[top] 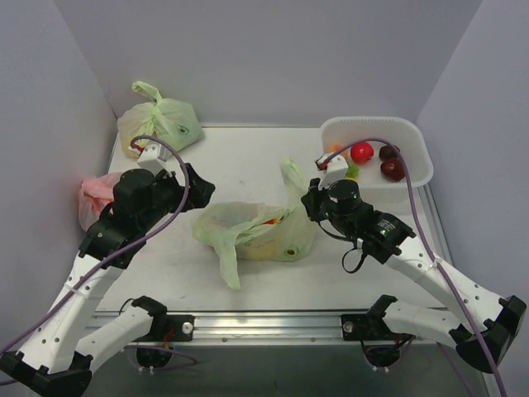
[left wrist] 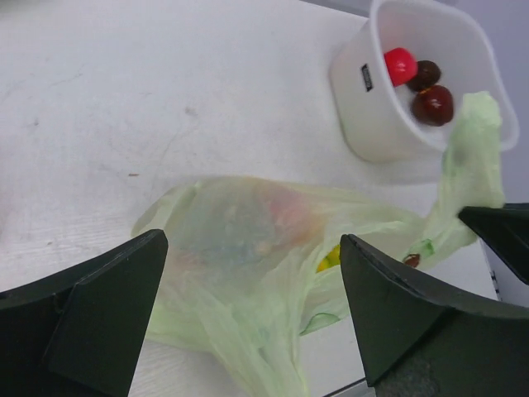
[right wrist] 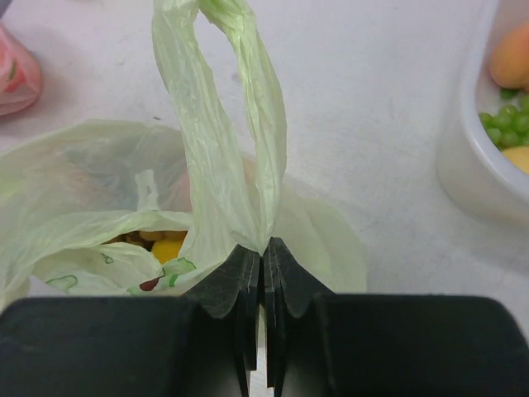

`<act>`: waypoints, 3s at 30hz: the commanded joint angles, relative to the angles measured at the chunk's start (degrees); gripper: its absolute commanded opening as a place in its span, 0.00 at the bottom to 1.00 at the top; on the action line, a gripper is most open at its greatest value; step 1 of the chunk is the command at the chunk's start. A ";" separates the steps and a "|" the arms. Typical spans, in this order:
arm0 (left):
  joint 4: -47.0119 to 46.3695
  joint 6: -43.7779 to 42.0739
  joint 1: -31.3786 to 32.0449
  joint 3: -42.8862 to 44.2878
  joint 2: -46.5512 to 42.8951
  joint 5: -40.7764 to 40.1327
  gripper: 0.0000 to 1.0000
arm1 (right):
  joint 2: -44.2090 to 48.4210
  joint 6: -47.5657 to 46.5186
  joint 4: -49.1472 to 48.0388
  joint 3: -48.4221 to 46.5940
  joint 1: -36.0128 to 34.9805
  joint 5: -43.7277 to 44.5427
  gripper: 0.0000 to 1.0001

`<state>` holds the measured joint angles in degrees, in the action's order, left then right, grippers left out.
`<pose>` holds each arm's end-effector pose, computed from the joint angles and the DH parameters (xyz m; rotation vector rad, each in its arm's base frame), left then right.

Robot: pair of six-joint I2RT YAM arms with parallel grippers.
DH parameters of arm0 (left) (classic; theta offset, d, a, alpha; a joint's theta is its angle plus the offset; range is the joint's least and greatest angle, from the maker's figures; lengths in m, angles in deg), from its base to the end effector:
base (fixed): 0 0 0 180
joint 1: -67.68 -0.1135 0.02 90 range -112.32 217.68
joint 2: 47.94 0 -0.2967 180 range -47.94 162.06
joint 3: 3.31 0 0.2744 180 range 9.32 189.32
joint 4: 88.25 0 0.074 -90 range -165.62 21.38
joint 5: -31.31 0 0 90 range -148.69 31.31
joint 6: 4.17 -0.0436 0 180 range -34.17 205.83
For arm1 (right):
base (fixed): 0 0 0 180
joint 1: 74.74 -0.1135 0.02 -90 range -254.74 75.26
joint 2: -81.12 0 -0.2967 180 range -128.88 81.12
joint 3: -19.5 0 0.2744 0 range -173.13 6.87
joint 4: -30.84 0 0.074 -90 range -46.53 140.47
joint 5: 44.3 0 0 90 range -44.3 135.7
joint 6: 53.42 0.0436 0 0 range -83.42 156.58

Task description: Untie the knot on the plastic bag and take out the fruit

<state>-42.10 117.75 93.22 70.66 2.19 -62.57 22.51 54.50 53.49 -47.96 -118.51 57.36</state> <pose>0.1722 -0.0790 0.4075 -0.1571 2.0004 -0.5870 0.1866 0.1665 0.3812 -0.2679 1.8254 0.5781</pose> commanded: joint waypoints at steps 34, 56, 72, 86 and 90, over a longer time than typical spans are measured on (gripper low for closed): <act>-5.83 -7.31 24.65 -1.75 27.74 -23.25 0.97 | 10.71 -10.62 -5.80 2.88 -5.01 -6.22 0.02; -22.70 -16.29 -2.60 -12.45 7.45 9.15 0.00 | 3.85 0.37 -2.30 -1.31 5.36 8.15 0.50; -23.94 -14.43 -4.45 -16.78 0.33 12.40 0.00 | -15.99 -8.77 3.61 -25.94 -16.52 11.10 0.58; -21.22 -12.68 -4.62 -17.05 -1.18 0.75 0.00 | -25.60 2.82 -4.59 -5.31 -19.49 2.24 0.56; -18.31 -11.18 -5.50 -16.08 -0.12 -3.76 0.00 | -21.73 4.94 0.25 2.52 -23.73 -6.54 0.56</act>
<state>-61.62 104.92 88.76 52.93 1.90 -60.21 -4.13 56.07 49.86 -48.07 -138.96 58.19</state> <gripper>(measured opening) 0.027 0.559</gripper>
